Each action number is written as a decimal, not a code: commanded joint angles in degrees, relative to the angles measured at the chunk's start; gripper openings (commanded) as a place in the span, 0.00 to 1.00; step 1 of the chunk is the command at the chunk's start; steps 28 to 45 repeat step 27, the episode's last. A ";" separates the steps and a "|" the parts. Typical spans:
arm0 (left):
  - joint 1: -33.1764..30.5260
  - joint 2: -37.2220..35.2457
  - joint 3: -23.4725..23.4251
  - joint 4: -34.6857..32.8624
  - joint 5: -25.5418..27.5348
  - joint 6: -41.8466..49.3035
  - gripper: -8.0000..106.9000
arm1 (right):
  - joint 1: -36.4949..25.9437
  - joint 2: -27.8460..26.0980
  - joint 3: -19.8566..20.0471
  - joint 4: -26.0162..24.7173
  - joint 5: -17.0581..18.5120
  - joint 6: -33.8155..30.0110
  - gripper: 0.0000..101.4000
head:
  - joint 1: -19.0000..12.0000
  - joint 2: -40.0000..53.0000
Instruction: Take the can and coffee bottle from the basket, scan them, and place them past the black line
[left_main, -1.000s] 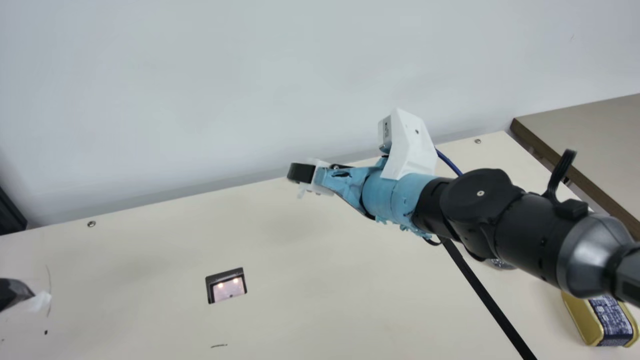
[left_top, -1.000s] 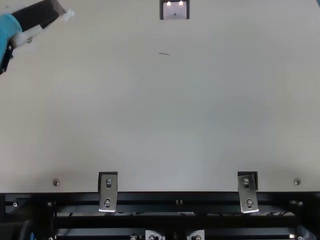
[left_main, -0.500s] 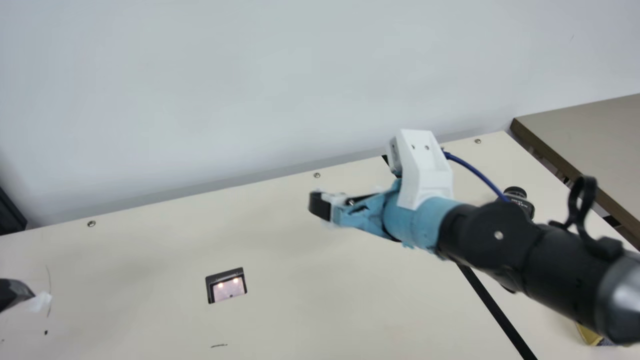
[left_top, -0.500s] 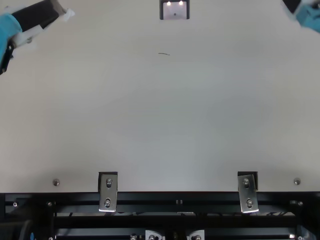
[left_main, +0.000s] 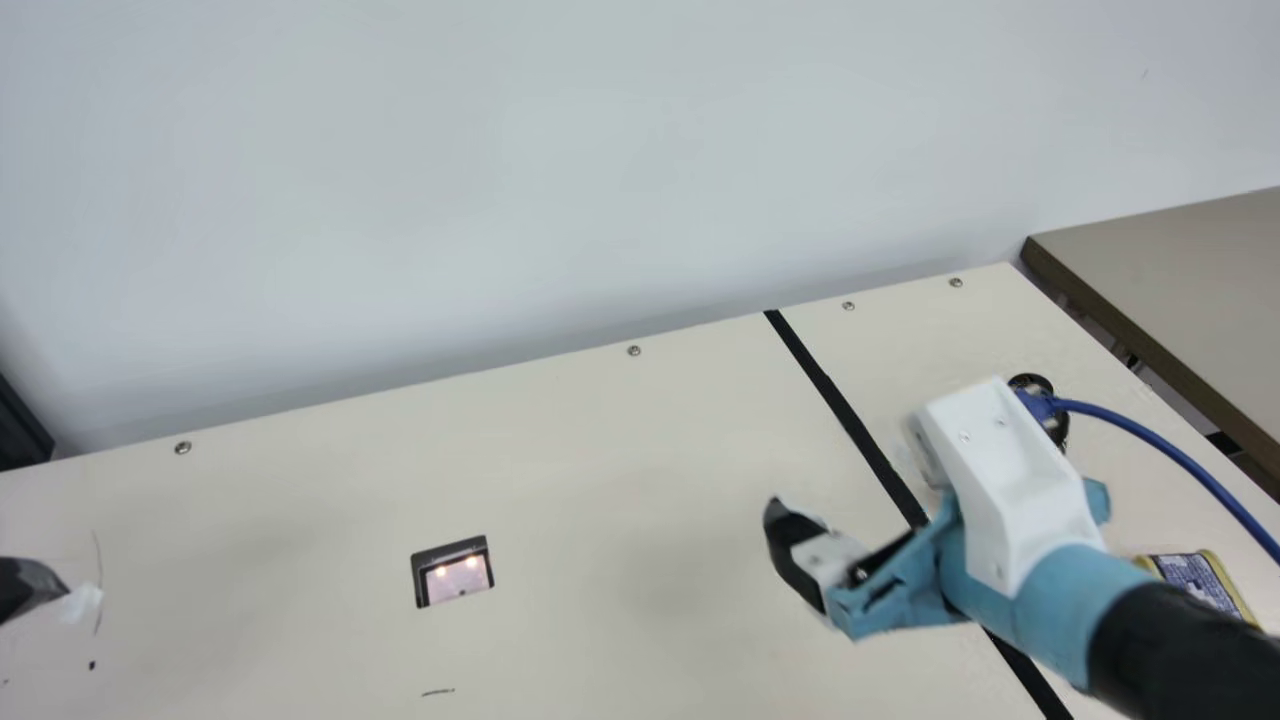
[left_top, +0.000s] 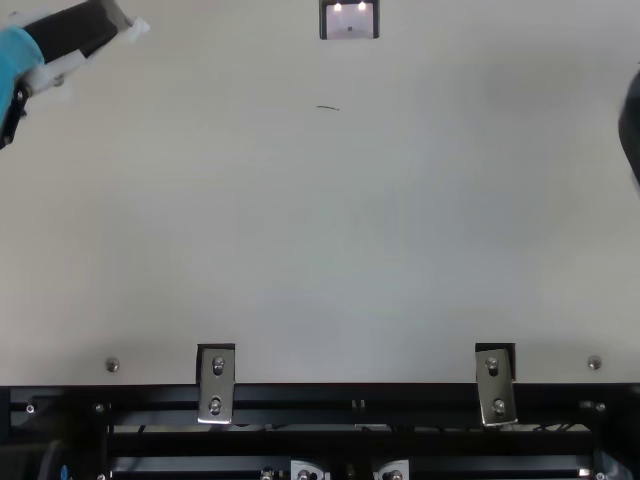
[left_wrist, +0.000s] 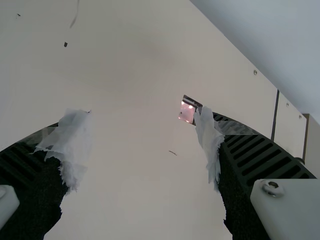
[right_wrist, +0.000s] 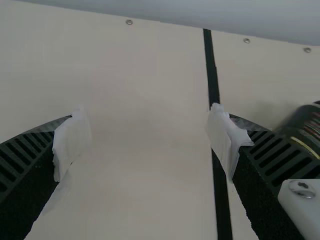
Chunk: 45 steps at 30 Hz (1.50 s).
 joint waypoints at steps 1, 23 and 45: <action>-0.38 -0.81 0.55 1.17 -2.34 0.31 0.85 | 0.00 0.00 0.00 0.00 0.00 0.00 1.00 | -1.83 0.56; -9.63 -25.24 24.58 4.71 -29.70 -2.25 0.85 | 0.00 -2.57 0.35 -2.51 0.28 0.07 1.00 | -1.83 0.56; -9.63 -25.24 24.56 4.71 -29.53 -2.25 0.85 | 0.00 -2.57 0.35 -2.51 0.28 0.07 1.00 | -1.83 0.56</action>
